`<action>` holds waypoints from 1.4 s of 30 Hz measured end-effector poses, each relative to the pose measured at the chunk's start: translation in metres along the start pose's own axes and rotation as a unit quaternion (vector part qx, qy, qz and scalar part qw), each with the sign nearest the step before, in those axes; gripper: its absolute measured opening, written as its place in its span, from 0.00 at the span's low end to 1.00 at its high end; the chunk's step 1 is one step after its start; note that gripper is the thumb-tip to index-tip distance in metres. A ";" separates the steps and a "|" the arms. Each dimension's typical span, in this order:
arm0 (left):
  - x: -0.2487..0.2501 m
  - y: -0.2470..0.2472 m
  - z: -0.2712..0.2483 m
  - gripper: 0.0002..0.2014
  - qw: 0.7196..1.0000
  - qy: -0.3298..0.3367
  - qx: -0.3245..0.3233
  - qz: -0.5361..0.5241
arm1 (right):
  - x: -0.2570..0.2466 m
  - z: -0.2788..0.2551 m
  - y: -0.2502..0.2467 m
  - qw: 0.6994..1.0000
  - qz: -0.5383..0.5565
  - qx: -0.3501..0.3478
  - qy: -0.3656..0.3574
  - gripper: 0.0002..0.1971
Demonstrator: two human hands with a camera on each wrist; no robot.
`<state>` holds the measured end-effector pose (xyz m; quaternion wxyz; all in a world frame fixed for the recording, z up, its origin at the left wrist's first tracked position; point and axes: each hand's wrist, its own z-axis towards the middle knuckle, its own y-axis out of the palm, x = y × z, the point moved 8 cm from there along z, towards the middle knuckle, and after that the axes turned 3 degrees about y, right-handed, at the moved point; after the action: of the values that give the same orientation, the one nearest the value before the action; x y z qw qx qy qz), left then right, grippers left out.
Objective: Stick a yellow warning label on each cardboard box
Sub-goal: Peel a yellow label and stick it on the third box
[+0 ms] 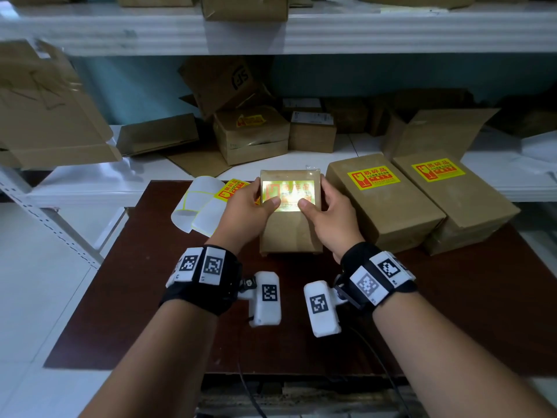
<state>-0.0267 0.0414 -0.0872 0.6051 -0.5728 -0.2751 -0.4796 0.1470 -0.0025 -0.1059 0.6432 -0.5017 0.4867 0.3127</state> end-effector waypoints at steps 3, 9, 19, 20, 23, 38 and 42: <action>-0.004 0.000 0.000 0.17 1.000 -0.017 -0.009 -0.012 | 0.003 0.003 0.001 1.000 -0.003 -0.007 0.000 0.47; -0.001 -0.011 0.000 0.14 0.995 -0.058 0.070 -0.033 | -0.001 0.004 0.001 1.000 -0.001 -0.007 0.009 0.33; 0.005 -0.020 -0.005 0.14 0.989 -0.029 0.140 0.027 | -0.016 -0.003 -0.008 0.998 -0.052 0.043 -0.021 0.50; 0.005 -0.019 -0.004 0.13 0.990 -0.024 0.135 0.031 | -0.016 -0.002 -0.009 0.997 -0.063 0.050 -0.018 0.53; 0.015 -0.017 -0.007 0.13 0.989 0.010 0.127 0.075 | -0.017 0.000 -0.014 0.994 -0.088 0.070 -0.009 0.50; 0.024 -0.009 -0.011 0.19 0.995 0.015 0.085 0.056 | -0.013 0.005 -0.032 0.993 -0.069 0.094 -0.014 0.25; 0.026 0.000 -0.014 0.28 0.994 -0.001 0.066 0.082 | -0.016 -0.001 -0.022 0.995 -0.062 0.084 -0.005 0.28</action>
<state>-0.0199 0.0214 -0.0669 0.6787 -0.5527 -0.2585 -0.4088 0.1608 -0.0087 -0.0836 0.7037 -0.4737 0.4755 0.2328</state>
